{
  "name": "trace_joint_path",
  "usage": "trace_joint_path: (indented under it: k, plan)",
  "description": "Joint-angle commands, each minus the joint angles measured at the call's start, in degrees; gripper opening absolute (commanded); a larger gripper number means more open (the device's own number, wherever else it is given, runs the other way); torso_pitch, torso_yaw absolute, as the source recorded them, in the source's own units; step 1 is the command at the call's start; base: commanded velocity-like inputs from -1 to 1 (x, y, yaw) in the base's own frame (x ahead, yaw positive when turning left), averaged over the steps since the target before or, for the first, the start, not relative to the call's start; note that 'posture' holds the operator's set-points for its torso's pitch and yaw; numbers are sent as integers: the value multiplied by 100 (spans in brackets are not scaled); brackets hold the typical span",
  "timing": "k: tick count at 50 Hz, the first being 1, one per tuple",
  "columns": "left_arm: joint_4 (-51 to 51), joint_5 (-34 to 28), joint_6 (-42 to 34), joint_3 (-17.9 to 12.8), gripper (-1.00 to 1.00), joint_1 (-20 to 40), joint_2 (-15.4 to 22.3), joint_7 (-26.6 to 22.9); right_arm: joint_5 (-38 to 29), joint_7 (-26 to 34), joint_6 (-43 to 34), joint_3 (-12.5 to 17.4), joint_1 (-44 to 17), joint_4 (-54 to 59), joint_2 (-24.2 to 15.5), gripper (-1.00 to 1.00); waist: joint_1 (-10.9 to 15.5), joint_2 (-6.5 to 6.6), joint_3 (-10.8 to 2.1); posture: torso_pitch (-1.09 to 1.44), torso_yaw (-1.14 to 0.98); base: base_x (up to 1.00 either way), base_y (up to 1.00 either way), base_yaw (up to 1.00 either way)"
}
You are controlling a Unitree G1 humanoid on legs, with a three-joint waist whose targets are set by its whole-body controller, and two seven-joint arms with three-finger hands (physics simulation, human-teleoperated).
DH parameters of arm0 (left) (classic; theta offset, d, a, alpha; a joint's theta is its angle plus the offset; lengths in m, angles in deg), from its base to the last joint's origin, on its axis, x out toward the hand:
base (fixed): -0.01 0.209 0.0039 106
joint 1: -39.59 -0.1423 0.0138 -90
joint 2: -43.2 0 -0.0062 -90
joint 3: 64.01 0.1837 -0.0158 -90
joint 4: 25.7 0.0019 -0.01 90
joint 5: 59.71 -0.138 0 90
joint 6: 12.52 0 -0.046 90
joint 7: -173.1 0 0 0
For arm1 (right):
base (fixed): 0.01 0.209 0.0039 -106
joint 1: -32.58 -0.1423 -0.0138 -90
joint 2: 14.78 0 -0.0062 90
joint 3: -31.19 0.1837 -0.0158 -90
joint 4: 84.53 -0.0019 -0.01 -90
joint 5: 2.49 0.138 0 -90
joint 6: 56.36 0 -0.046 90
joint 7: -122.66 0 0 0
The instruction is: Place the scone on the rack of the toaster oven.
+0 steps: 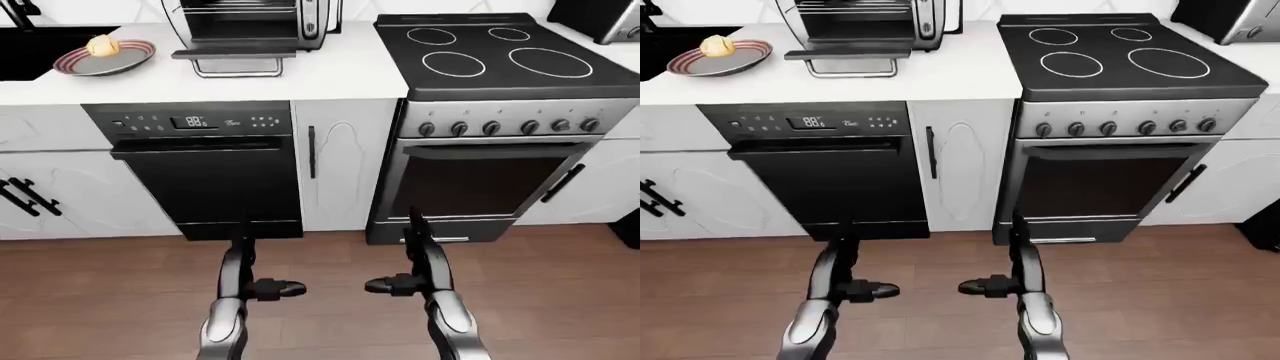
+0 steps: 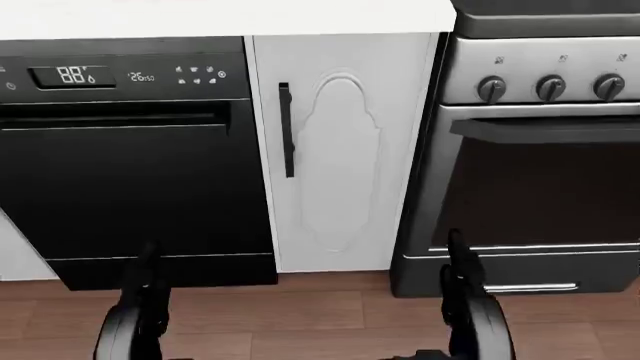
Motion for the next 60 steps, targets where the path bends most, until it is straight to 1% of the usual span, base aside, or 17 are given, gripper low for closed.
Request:
trace_joint_path:
  k: [1, 3, 5, 8, 14, 23, 24, 29, 33, 37, 40, 42, 50, 54, 55, 56, 60]
  plan:
    - [-1064, 0, -68, -42, 100, 70, 75, 9, -38, -107, -329, -76, 44, -1650, 12, 100, -12, -45, -5, 0, 0, 0, 0, 0]
    - [-1562, -17, -487, -67, 100, 55, 75, 6, -100, -116, -594, -141, 89, -2115, 25, 100, 51, -14, -381, 0, 0, 0, 0, 0]
    - [-1825, -58, -695, -44, 100, 50, 54, 11, -203, -125, -694, -176, 68, -2264, 13, 100, 36, -34, -122, 0, 0, 0, 0, 0]
    - [-2421, -120, -1176, -21, 100, 90, 61, 1, -334, -123, -970, -183, 58, -2681, -7, 100, 40, -38, -421, 0, 0, 0, 0, 0]
    - [-3542, -172, -2127, -174, 100, 285, 118, -8, -437, -3, -1604, -138, -27, -3539, -24, 100, 52, -21, -482, 0, 0, 0, 0, 0]
    - [-5365, -70, -4433, -644, 100, 1522, 512, -17, -896, 421, -3533, -56, -864, -5333, -278, 100, 47, -3, -491, 0, 0, 0, 0, 0]
    - [-5491, -63, -4592, -683, 100, 1622, 559, -5, -903, 485, -3787, 18, -1049, -5487, -297, 100, 45, 31, -590, 0, 0, 6, 0, 0]
    - [-5890, 66, -5198, -899, 100, 2048, 767, 19, -1012, 684, -4665, 153, -1615, -6069, -481, 100, 31, 31, -245, 0, 0, 28, 7, 0]
    - [-6019, 221, -5379, -1053, 100, 2146, 851, 109, -1048, 717, -4786, 135, -1583, -6275, -474, 100, -4, -32, -210, 0, 0, 44, 23, 0]
    - [-6426, 456, -5934, -1209, 100, 2498, 910, 247, -1133, 693, -5030, 112, -1758, -6497, -404, 100, -106, 214, -204, 0, 0, 45, 22, 0]
    - [-6372, 532, -5756, -1263, 100, 2336, 920, 337, -1211, 720, -5013, 92, -1757, -6500, -396, 100, -91, 583, -306, 0, 0, 44, 22, 0]
    - [-6461, 600, -5874, -1246, 100, 2385, 947, 408, -1281, 799, -4986, 90, -1769, -6500, -311, 100, -88, 519, -144, 0, 0, 45, 22, 0]
    - [-6488, 661, -5824, -1144, 100, 2328, 993, 515, -1834, 1087, -5035, -159, -1893, -6501, -77, 100, 90, 137, -253, 0, 0, 45, 22, 0]
    - [-6485, 671, -5899, -1179, 100, 2426, 1034, 495, -1895, 1167, -4998, -141, -1859, -6501, -38, 100, 141, -242, -306, 0, 0, 45, 22, 0]
    - [-6488, 677, -5929, -1205, 100, 2463, 1052, 493, -1959, 1263, -4968, -96, -1858, -6501, 7, 100, 88, -89, -267, 0, 0, 46, 23, 0]
    - [-6485, 668, -5925, -1193, 100, 2461, 1080, 484, -2037, 1396, -4935, -58, -1871, -6501, 87, 100, 118, -197, -154, 0, 0, 47, 23, 0]
    - [-6503, 657, -5979, -1209, 100, 2509, 1137, 456, -2638, 2014, -4873, 56, -1997, -6501, 452, 100, 13, -210, -235, 0, 0, 45, 23, 0]
